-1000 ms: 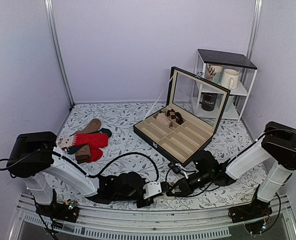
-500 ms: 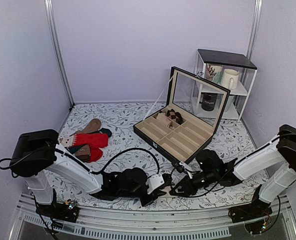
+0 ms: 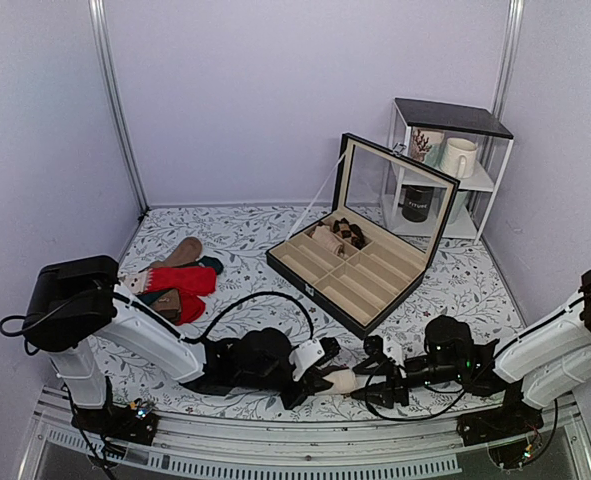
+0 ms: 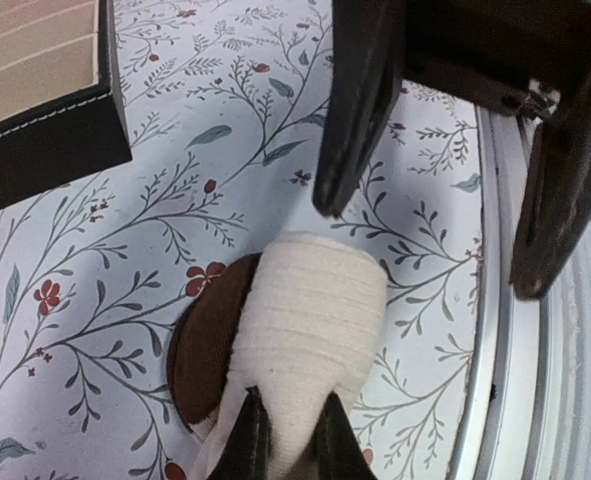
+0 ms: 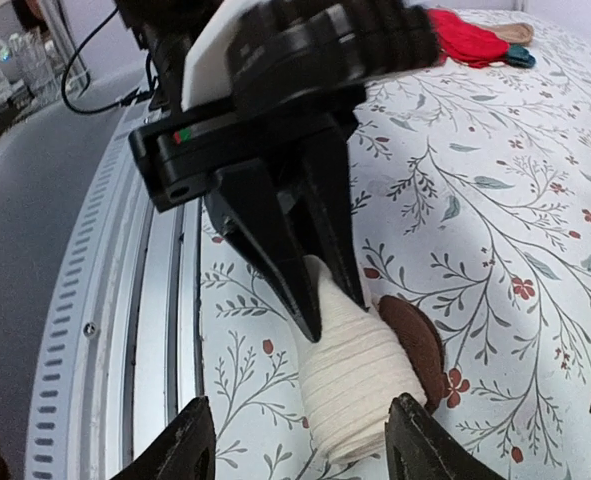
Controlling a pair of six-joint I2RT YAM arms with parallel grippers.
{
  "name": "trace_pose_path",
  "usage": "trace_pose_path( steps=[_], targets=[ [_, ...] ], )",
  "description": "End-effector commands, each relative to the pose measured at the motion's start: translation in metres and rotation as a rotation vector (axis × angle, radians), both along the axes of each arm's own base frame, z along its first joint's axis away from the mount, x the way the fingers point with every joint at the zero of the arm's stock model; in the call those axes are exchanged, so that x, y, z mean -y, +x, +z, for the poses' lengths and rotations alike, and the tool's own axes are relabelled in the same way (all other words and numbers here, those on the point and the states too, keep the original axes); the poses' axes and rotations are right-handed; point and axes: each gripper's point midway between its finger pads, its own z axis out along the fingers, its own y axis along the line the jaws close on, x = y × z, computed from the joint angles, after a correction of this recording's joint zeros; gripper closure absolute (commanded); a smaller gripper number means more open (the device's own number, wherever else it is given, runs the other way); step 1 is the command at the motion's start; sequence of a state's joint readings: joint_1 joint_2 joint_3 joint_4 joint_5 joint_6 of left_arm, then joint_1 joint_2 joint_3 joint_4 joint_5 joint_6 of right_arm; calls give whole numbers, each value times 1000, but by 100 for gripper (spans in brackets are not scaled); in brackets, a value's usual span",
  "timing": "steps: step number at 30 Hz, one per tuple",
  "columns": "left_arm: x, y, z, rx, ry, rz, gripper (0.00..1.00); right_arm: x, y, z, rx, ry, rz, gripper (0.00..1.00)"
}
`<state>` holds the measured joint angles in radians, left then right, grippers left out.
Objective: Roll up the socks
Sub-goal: Roll a pair of socks at the center of the board.
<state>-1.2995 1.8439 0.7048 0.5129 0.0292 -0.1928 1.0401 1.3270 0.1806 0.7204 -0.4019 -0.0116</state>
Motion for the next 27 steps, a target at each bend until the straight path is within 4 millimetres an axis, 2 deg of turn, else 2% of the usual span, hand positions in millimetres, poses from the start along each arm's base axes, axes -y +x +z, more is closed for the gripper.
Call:
trace_pose_path(
  steps=[1, 7, 13, 21, 27],
  targets=[
    [-96, -44, -108, -225, 465, -32, 100, -12, 3, 5, 220, 25, 52, 40],
    [-96, -44, -109, -231, 470, -40, 100, -15, 10, -6, 273, -24, 36, 40],
    [-95, -45, -111, -237, 475, -48, 100, -20, 6, -13, 270, -47, 69, 40],
    [-95, -45, -110, -241, 475, -57, 100, -29, 0, -43, 207, -125, 91, 42],
    [-95, -45, -110, -241, 476, -62, 100, -22, -5, -59, 132, -177, 44, 48]
  ],
)
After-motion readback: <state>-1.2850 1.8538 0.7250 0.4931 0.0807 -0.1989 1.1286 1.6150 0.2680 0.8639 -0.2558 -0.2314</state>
